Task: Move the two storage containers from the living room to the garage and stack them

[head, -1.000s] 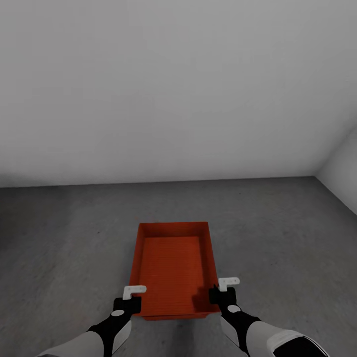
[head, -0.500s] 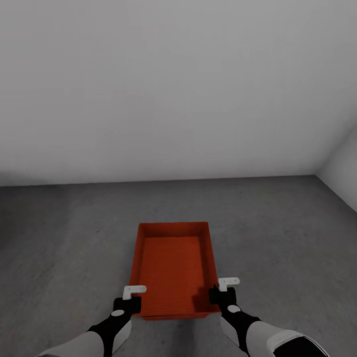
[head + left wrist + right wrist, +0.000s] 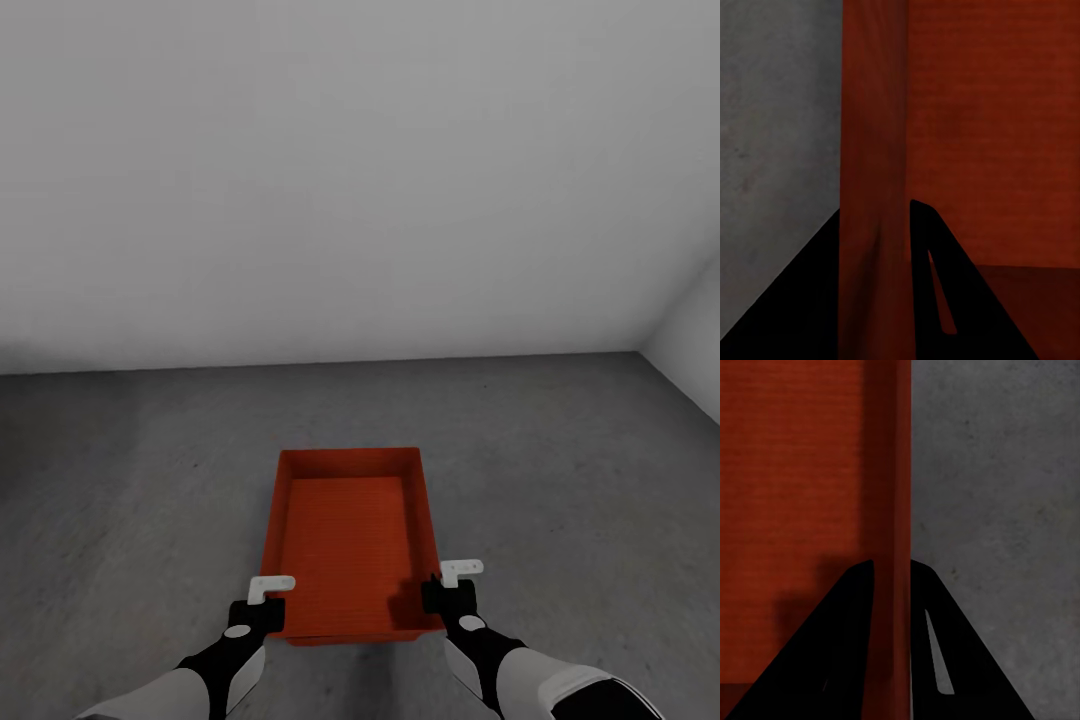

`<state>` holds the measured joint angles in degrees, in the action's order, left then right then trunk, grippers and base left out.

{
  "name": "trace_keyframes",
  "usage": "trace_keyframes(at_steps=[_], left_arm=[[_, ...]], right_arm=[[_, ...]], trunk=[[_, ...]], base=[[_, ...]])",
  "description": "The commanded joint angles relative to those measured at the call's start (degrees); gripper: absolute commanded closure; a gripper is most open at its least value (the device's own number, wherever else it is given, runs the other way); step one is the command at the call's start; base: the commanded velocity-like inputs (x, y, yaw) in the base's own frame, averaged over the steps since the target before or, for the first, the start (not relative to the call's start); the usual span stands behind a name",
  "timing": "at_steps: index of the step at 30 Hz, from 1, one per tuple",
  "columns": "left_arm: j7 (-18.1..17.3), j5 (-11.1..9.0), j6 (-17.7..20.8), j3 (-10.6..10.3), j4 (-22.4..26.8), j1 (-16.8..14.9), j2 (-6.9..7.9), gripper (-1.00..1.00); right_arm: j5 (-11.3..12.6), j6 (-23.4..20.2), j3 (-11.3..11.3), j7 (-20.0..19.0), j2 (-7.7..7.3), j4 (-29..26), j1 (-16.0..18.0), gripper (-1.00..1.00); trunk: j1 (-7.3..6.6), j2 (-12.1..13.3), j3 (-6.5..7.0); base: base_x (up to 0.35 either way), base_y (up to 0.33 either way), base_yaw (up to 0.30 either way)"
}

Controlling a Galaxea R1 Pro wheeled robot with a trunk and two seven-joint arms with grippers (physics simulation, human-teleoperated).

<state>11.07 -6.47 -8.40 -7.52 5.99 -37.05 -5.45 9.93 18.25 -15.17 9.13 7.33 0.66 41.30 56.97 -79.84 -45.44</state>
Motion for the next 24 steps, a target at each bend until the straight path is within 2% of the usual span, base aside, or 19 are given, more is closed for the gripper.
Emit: trace_keyframes(at_steps=[1,24], left_arm=[[0.53,-0.11,-0.22,0.49,0.07,-0.04,-0.04,1.00],[0.53,-0.07,-0.22,0.49,0.07,-0.04,-0.01,1.00]], right_arm=[[0.88,0.21,2.24,0.28,0.84,0.13,0.05,1.00],[0.88,0.10,2.25,0.23,0.84,0.13,0.07,1.00]], trunk=[[0.00,-0.02,-0.04],[0.00,-0.02,-0.04]], base=[[0.000,0.000,0.000],[0.000,0.000,0.000]])
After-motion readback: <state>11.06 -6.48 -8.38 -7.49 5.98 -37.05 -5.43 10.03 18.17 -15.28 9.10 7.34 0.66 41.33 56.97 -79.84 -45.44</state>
